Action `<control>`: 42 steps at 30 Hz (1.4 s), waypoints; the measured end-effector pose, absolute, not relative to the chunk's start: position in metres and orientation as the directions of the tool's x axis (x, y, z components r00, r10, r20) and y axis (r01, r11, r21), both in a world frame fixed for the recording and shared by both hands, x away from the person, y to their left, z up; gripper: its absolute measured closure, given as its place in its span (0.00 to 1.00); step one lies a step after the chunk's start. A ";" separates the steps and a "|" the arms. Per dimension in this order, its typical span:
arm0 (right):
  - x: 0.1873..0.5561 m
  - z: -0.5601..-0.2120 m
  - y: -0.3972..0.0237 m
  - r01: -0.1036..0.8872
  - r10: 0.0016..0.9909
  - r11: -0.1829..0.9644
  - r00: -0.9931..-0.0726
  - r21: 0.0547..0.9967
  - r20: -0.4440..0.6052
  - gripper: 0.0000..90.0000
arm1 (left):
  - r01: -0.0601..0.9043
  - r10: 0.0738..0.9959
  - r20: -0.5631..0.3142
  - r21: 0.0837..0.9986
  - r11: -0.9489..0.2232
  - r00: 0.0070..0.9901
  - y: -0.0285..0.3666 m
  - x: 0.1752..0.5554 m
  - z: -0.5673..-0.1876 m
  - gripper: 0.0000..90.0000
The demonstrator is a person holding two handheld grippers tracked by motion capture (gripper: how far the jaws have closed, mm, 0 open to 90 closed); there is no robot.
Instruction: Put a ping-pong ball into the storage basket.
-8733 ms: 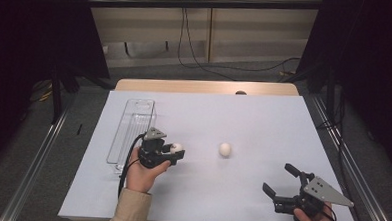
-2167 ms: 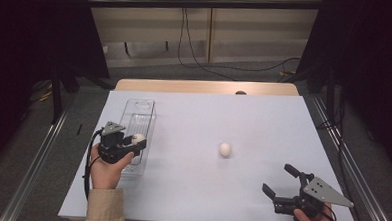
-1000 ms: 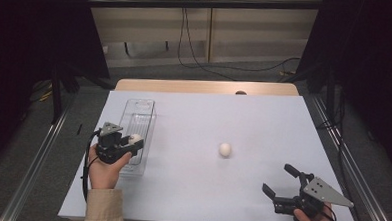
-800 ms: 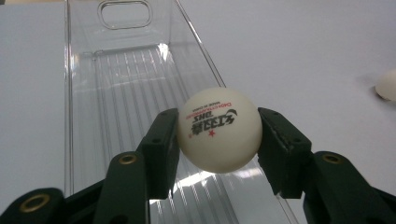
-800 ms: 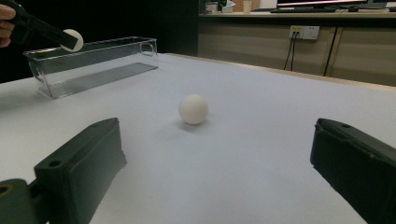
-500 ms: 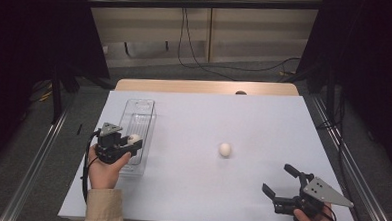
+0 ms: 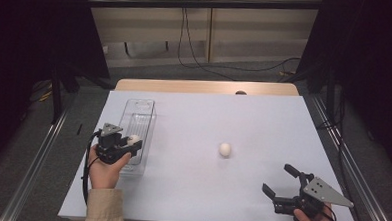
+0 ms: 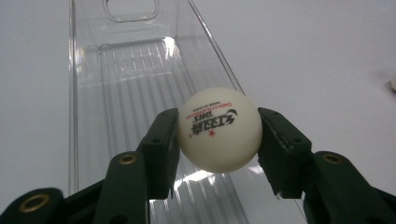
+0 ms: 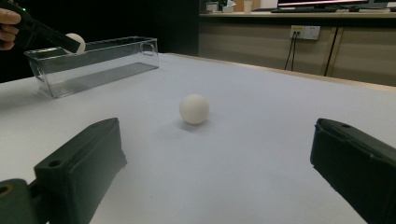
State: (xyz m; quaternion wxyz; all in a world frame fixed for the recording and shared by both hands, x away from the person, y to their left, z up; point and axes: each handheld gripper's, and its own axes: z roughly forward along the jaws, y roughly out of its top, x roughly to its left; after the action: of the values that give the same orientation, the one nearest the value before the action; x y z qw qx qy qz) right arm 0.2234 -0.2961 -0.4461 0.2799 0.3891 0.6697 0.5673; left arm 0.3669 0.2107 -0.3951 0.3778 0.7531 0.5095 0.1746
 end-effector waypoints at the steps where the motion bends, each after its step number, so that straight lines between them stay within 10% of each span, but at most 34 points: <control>1: 0.223 -0.446 -0.296 0.202 0.838 0.059 -0.543 0.978 0.062 0.02 | 0.636 0.899 -0.121 0.746 -0.197 0.420 0.211 0.367 -0.396 0.56; 42: 0.224 -0.447 -0.297 0.207 0.838 0.049 -0.541 0.977 0.073 0.02 | 0.632 0.912 -0.105 0.752 -0.188 0.397 0.208 0.367 -0.396 0.44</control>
State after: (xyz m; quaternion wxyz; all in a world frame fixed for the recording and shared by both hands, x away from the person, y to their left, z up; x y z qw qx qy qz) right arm 0.2235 -0.2966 -0.4466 0.2773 0.3906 0.6689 0.5685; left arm 0.3667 0.2084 -0.3961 0.3732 0.7477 0.5162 0.1876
